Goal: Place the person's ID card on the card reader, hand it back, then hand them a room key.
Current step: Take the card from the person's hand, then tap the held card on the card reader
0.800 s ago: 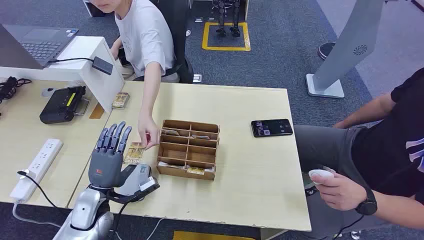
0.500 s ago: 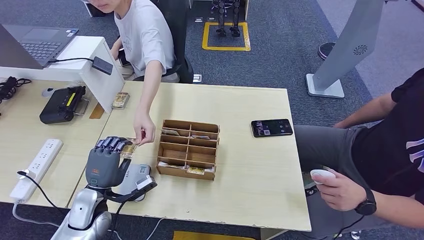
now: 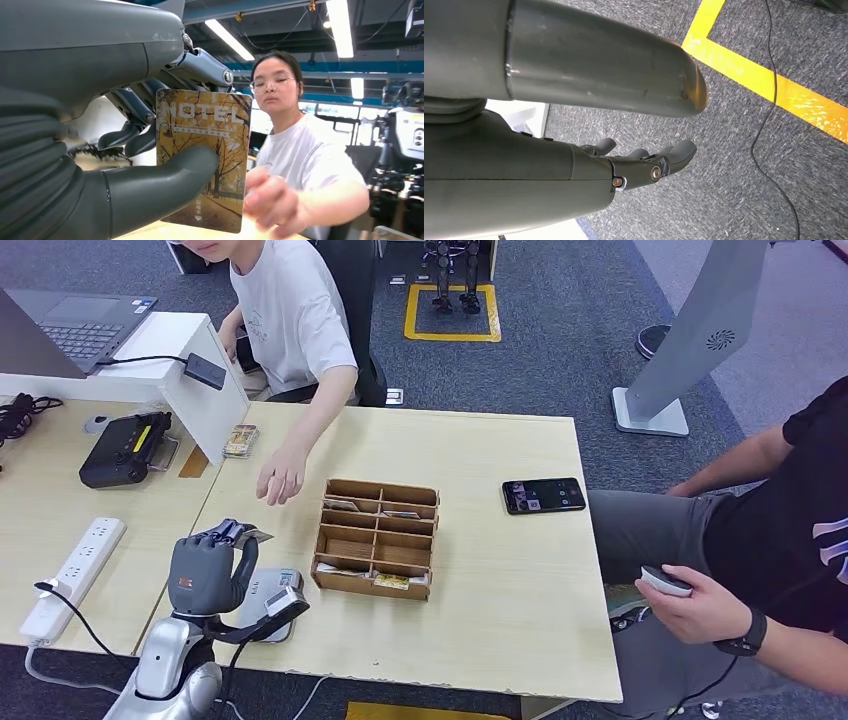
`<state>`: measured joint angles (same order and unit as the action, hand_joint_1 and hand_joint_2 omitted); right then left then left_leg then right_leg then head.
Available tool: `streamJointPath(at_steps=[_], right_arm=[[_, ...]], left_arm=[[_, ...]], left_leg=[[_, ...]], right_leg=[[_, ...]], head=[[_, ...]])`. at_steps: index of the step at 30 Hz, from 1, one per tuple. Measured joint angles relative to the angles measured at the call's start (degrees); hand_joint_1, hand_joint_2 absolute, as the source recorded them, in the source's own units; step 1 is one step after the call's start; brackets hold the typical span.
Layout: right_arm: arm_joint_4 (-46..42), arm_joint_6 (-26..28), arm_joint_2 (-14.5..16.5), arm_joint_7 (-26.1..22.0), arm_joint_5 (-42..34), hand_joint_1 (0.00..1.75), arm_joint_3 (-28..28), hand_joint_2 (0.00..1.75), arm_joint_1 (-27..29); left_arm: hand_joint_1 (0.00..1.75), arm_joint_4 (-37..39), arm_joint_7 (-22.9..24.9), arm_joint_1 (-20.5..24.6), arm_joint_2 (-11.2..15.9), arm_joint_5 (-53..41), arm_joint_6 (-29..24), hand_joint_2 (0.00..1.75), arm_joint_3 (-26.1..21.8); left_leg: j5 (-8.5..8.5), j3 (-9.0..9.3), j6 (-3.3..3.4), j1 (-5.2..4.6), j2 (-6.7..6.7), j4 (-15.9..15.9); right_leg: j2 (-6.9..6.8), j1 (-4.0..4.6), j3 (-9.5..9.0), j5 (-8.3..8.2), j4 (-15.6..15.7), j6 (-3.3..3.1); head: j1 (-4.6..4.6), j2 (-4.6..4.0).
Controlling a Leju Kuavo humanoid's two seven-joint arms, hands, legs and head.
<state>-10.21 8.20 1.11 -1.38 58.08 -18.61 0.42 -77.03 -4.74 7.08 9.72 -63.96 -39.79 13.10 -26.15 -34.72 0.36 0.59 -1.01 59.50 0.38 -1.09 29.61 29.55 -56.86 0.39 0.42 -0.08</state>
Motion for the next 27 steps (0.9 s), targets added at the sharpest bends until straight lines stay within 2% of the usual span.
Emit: streamJointPath(at_steps=[4,9,15,27], right_arm=[[-0.02,0.03,0.0,0.0,-0.36,0.0,0.01,0.0,0.0],[-0.02,0.86,0.01,0.04,-1.32,0.0,0.01,0.0,0.04],[-0.11,2.03,0.02,0.21,-1.78,0.0,-0.01,0.0,0.39],[-0.22,2.07,0.02,0.22,-2.1,0.0,-0.02,0.0,0.69]], left_arm=[[1.75,-0.03,-3.18,0.0,-0.13,10.64,1.14,1.75,0.19],[1.75,-1.36,-4.4,-0.11,-1.83,31.18,10.91,1.75,0.73],[1.75,-3.62,-3.47,-0.76,-2.93,42.93,17.94,1.75,1.19],[1.75,-5.37,-4.31,-1.81,-3.05,45.97,19.57,1.75,1.19]], left_leg=[[0.0,0.01,0.0,0.0,0.0,0.0],[0.0,0.0,0.0,0.0,0.0,0.01],[0.0,0.0,0.0,-0.01,0.01,0.02],[0.0,0.0,0.0,0.0,0.01,0.02]], right_leg=[[0.0,0.0,0.01,0.0,0.0,0.0],[0.0,0.0,0.01,0.0,0.01,0.0],[0.03,-0.01,0.01,-0.01,0.01,0.01],[0.02,0.0,0.01,0.0,0.0,0.01]], head=[[0.0,0.01],[0.01,-0.01],[0.0,0.01],[0.0,0.0]])
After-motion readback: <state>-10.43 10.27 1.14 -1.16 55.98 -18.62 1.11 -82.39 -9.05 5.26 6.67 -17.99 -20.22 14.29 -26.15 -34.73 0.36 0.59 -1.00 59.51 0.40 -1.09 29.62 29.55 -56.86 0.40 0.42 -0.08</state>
